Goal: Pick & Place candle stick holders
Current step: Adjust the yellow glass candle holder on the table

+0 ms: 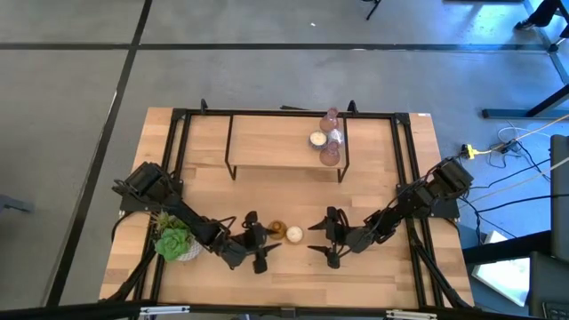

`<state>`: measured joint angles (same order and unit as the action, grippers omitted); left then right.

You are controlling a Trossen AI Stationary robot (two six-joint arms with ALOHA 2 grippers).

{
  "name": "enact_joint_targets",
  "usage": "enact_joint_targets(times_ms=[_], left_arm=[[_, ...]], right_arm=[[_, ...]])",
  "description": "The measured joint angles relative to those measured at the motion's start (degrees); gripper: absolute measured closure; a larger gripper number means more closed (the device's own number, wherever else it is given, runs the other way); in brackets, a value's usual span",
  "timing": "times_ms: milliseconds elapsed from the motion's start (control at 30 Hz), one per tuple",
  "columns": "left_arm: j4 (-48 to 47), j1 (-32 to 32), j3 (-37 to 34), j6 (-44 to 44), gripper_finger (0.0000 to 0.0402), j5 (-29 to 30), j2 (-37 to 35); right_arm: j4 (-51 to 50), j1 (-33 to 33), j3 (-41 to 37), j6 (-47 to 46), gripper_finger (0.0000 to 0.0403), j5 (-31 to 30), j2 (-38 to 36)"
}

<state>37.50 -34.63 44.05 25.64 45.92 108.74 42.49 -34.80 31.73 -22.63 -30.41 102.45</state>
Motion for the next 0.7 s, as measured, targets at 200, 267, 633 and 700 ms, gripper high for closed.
enact_joint_targets(times_ms=[200,267,633,700], left_arm=[[-1.91,2.29,0.00,0.55,0.0231,3.38,-0.01],[-1.93,3.52,0.00,-0.34,0.0231,3.38,-0.01],[-8.34,6.28,-2.97,-2.51,0.0231,0.14,-0.10],[-4.65,6.35,-4.62,-2.97,0.0231,-5.23,-0.10]], right_arm=[[-1.98,0.04,0.00,-1.44,0.0116,-1.01,0.00],[-2.35,0.06,0.00,-1.84,0.0116,-1.51,0.00],[-3.35,0.43,0.00,-2.06,0.0116,-1.05,0.00],[-3.35,0.41,0.00,-2.06,0.0116,-1.03,0.00]])
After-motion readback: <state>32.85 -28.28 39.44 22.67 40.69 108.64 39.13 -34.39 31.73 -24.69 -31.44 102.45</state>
